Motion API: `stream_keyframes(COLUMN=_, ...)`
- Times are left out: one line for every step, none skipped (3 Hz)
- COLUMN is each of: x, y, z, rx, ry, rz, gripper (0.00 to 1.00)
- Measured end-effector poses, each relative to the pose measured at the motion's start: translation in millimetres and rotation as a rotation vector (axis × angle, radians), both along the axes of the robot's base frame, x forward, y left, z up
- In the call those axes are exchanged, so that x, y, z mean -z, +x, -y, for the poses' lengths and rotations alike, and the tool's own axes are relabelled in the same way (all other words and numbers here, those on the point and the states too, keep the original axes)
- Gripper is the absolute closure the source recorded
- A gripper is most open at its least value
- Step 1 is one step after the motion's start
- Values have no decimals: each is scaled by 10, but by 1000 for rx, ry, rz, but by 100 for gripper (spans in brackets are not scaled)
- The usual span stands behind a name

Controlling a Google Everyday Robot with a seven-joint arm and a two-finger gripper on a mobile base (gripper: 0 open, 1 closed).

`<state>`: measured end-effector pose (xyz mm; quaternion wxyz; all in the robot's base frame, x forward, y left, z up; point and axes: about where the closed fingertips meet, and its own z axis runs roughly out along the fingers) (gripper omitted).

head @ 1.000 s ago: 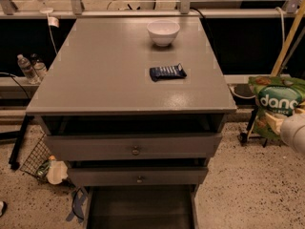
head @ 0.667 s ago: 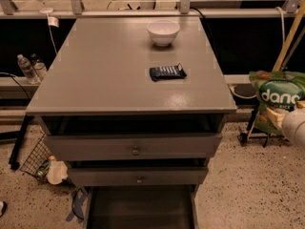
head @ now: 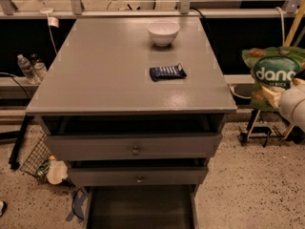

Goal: Pick green rice chip bag from bottom drawer and place on counter

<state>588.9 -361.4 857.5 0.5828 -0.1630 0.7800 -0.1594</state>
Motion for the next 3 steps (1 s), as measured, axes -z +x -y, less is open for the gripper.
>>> stream_keyframes(x=-348, y=177, z=-361, rx=-96, ry=-25, rz=76, gripper=100)
stream_keyframes(x=-543, y=261, z=-744, rx=-196, ry=-50, rz=134, gripper=100)
stream_keyframes(x=-668, y=288, z=-1077, rx=-284, ry=-67, rz=175, gripper=100)
